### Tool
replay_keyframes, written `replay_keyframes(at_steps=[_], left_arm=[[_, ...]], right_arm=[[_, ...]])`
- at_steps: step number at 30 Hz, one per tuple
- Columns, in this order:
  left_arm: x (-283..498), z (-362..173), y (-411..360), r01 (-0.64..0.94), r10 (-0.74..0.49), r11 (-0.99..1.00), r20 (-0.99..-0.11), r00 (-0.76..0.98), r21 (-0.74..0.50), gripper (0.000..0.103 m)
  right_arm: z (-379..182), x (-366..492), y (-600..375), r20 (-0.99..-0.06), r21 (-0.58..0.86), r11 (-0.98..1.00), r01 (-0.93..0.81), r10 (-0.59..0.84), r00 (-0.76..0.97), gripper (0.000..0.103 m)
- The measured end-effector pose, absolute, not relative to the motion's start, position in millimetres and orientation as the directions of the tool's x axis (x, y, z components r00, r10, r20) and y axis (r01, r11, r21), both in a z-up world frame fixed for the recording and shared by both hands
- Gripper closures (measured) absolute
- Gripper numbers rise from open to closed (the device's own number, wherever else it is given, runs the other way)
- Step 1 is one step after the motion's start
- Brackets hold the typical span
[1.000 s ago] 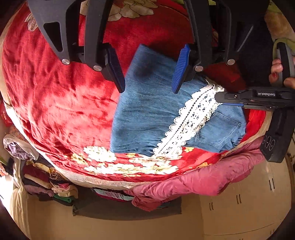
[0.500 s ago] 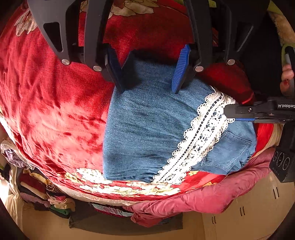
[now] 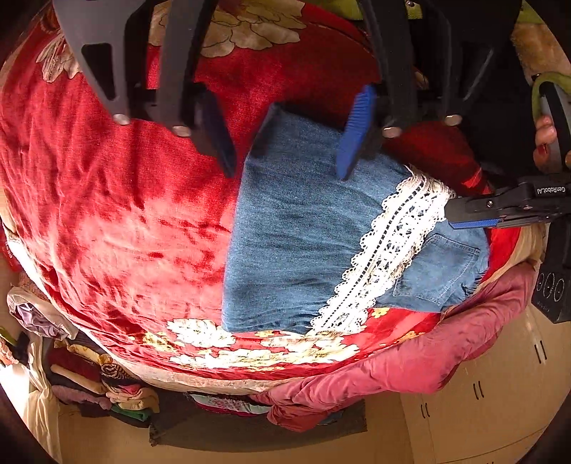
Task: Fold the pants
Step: 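Open the left gripper and withdraw from the folded pants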
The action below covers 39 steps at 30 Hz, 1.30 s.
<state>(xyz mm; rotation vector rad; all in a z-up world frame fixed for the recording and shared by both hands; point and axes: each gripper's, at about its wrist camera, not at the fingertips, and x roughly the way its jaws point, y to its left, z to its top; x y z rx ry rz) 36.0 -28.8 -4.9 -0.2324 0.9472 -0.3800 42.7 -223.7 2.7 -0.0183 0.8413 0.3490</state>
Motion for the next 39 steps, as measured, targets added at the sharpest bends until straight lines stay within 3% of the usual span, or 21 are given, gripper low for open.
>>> replay_keyframes(at_steps=[3,9,19,39], left_arm=[[33.5,0.4,-25.6,0.210,-0.400,0.916,-0.740,0.541,-0.342,0.052],[28.8,12.9,-19.2,0.200,-0.349,0.937,-0.735,0.581,-0.287,0.038],[22.6,27.4,-6.9,0.172,-0.270,0.963,-0.728,0.630,-0.208,0.014],[15.1,24.3,89.4,-0.063,-0.152,0.963,-0.726,0.670,-0.260,0.010]], right_arm=[[9.5,41.6,-225.2,-0.721,0.129,0.942,-0.309,0.303,0.623,0.022],[20.3,39.6,-226.8,-0.701,0.128,0.947,-0.296,0.297,0.649,0.012],[28.5,38.4,-221.5,-0.696,0.112,0.949,-0.296,0.287,0.658,0.012],[43.1,55.7,-167.9,-0.689,0.095,0.906,-0.412,0.358,0.630,0.012]])
